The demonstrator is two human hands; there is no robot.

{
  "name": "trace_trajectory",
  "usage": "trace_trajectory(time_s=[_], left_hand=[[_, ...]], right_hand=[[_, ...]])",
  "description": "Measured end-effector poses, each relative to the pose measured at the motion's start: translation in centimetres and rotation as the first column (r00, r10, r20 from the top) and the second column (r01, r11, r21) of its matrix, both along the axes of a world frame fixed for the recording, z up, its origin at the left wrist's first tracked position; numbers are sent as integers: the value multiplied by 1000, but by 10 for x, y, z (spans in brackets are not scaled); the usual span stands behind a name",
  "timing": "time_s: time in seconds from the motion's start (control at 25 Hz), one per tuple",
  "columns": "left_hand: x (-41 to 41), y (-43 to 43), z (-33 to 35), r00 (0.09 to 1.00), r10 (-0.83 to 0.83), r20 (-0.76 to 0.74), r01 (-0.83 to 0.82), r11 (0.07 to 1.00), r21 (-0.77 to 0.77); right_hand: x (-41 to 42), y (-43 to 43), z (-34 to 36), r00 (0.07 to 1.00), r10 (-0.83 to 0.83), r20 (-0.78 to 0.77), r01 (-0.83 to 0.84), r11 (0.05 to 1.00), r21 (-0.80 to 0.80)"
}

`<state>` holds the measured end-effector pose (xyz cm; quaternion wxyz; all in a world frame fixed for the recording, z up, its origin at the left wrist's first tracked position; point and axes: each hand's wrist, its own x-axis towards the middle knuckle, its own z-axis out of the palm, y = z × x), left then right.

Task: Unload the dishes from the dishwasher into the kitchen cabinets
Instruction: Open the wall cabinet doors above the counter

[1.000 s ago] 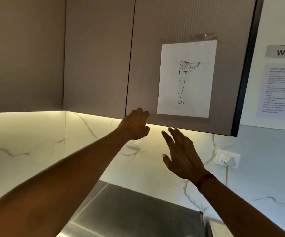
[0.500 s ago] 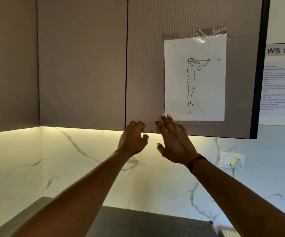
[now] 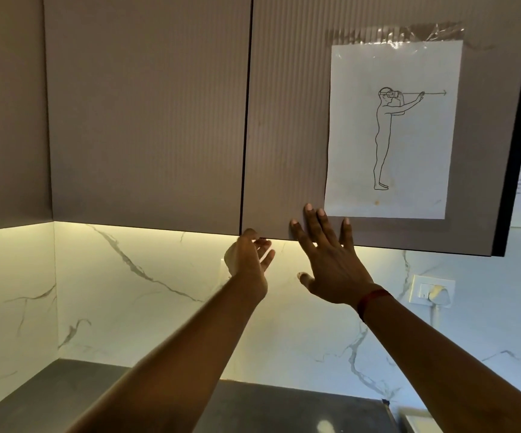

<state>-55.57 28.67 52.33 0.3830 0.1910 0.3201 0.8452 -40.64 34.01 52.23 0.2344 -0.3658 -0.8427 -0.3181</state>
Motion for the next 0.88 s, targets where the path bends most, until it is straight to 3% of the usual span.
trace_trajectory(time_s=[0.12,0.24,0.88], left_hand=[[-6,-8,10,970,-181,162,147,969,200],[-5,-14,13,948,-277,160,238,945,222],[2,-61,-4,979,-202,11,199,971,132]], right_hand=[[4,-3,3,1000,0,31,1,1000,-10],[10,-7,7,998,8,63,-6,1000,-26],[30,-56,-9,998,51,-30,-53,997,-59]])
